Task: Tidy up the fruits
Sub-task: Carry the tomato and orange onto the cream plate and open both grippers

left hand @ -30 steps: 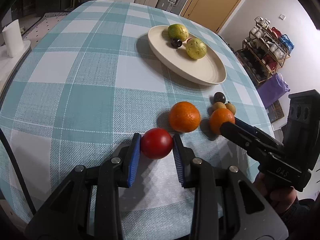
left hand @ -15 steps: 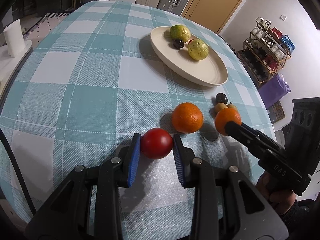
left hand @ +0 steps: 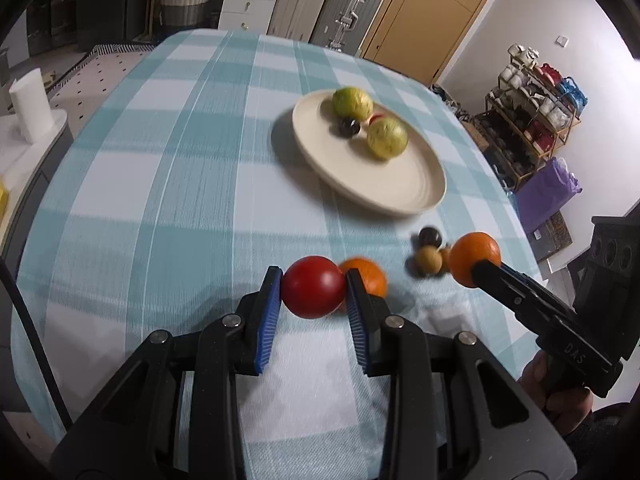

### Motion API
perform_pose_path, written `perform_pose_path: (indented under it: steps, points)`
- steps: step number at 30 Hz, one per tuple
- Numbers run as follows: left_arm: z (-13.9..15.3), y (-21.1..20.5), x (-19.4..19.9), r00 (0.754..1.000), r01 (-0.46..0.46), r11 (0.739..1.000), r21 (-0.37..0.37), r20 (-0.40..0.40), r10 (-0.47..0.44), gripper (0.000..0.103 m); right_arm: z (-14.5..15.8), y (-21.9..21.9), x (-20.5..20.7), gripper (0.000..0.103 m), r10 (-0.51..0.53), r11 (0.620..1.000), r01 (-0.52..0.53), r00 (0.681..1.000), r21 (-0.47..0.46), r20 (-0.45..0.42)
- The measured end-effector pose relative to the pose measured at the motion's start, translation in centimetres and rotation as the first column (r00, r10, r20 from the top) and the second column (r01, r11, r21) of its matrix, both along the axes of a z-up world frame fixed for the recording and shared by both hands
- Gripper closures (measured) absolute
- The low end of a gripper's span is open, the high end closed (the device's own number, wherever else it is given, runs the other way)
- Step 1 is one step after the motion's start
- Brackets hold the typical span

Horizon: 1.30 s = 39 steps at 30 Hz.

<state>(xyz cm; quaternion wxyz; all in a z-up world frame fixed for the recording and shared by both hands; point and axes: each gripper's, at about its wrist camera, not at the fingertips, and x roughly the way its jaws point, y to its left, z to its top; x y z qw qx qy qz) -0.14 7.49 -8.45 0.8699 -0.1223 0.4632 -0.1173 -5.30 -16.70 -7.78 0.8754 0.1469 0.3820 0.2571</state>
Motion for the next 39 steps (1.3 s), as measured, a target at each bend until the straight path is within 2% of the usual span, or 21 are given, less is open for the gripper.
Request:
perform_pose_path:
  steps: [8,15,23,26,33,39]
  points:
    - [2.3,-1.0,3.1,0.999,0.018,1.0,-0.002,0.046,-0.018,0.074,2.3,-1.2,2.0,0.069,-0.007,1.0,0.007,0.999,0.014,0.047]
    - [3.0,-2.0,6.8,0.998,0.026,1.0,-0.014,0.057,-0.025,0.074,2.7,-1.4,5.4,0.069,0.001,0.999,-0.002,1.0,0.052,0.029]
    - [3.3,-2.5,11.2,0.998,0.035,0.999,-0.022,0.058,-0.033,0.074,2.6,0.3,8.6,0.069,0.019,0.999,-0.019,1.0,0.026,0.017]
    - [3.3,-2.4,12.8,0.998,0.036,0.999,-0.026,0.059,-0.034,0.074,2.2,0.7,9.8,0.069,0.013,0.999,-0.013,1.0,0.035,-0.004]
    - [2.0,-2.0,17.3,0.999,0.049,0.998,-0.048,0.016,-0.048,0.074,1.1,2.4,11.9,0.069,-0.008,0.998,0.006,0.999,-0.055,-0.036]
    - [0.8,-2.0,20.8,0.997,0.072,0.995,-0.072,-0.019,-0.073,0.074,0.3,4.1,13.5,0.069,0.001,0.998,-0.006,0.997,-0.07,-0.071]
